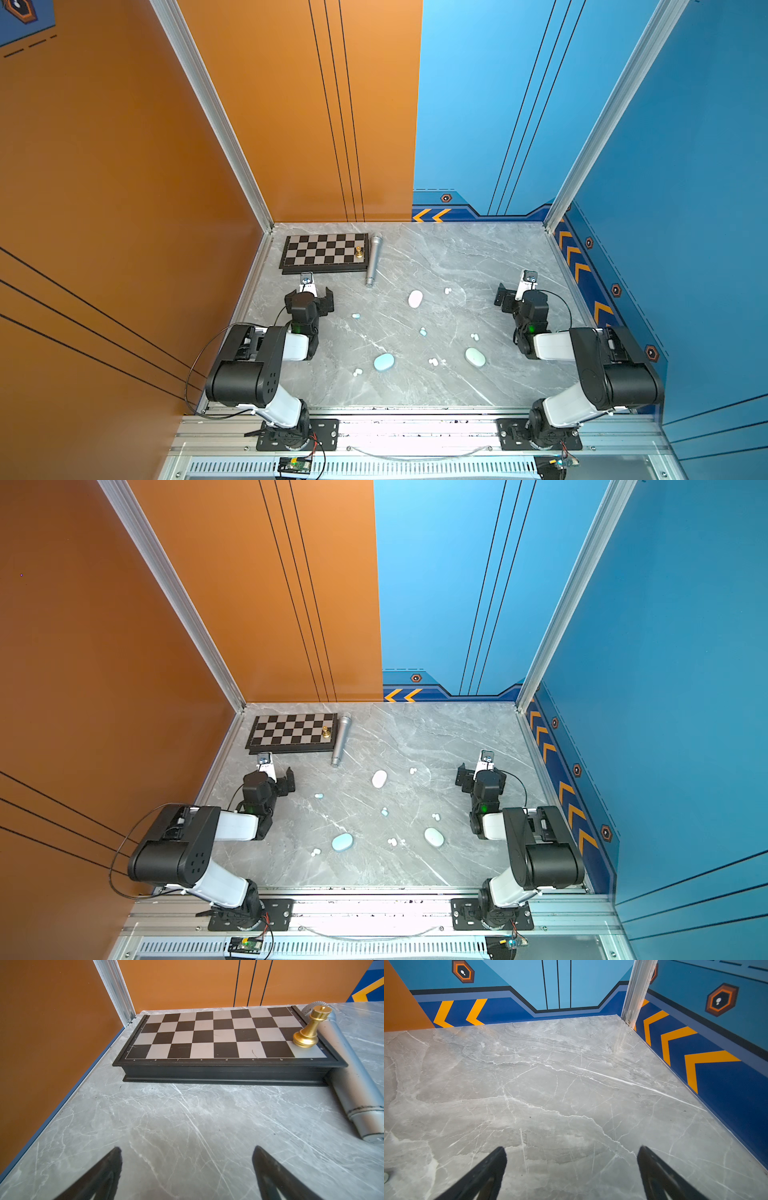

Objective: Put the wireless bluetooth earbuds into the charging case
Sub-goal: 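Raise both arms from the rest pose toward the table center, then reach the right gripper down over the white charging case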

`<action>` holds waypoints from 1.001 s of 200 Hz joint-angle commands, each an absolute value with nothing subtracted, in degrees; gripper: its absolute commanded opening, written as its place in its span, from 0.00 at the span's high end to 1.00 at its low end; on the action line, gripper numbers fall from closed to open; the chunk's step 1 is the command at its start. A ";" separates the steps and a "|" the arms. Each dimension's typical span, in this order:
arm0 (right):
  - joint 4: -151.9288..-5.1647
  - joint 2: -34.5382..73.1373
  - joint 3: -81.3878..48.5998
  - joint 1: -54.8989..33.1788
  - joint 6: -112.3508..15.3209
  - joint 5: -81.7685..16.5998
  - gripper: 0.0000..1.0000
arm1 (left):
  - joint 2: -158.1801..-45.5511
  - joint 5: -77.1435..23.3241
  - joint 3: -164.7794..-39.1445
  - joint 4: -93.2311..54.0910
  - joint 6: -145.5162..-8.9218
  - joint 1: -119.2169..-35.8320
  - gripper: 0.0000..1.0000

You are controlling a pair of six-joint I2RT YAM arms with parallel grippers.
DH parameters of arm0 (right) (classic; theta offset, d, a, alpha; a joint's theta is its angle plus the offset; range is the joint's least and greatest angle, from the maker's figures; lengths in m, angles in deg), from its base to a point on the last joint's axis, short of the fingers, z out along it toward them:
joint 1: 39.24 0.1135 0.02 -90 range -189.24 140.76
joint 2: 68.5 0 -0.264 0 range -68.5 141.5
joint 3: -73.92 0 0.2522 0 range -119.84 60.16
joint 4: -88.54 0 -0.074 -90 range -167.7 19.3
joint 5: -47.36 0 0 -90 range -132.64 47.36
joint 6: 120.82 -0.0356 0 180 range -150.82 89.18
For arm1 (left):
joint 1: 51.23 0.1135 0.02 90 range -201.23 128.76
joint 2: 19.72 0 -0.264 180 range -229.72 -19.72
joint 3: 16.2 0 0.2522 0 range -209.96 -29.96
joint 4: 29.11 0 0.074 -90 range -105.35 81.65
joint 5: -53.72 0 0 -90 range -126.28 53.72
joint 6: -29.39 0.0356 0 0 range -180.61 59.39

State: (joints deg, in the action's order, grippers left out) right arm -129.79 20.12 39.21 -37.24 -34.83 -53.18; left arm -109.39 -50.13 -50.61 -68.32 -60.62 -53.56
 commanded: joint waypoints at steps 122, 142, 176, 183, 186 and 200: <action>-69.63 -1.08 10.00 -40.08 -65.98 -29.37 0.00 | -82.21 -41.57 -70.86 -16.28 -69.05 -52.28 0.02; -66.79 -0.83 8.59 -36.09 -68.66 -31.16 0.01 | -81.39 -40.29 -76.65 -4.05 -75.53 -51.55 0.02; -52.18 8.13 -1.93 -22.30 -64.92 -39.81 0.02 | -78.36 -34.73 -75.86 -1.40 -80.09 -48.80 0.02; -50.73 10.79 -3.66 -19.75 -64.82 -39.62 0.02 | -77.41 -31.36 -73.79 -4.99 -79.47 -48.24 0.02; -50.24 12.05 -4.47 -18.84 -64.82 -39.34 0.03 | -76.96 -30.31 -72.94 -7.05 -79.28 -48.09 0.02; -46.79 17.85 -8.83 -14.05 -65.43 -40.97 0.04 | -75.61 -27.48 -70.79 -10.90 -78.27 -48.20 0.02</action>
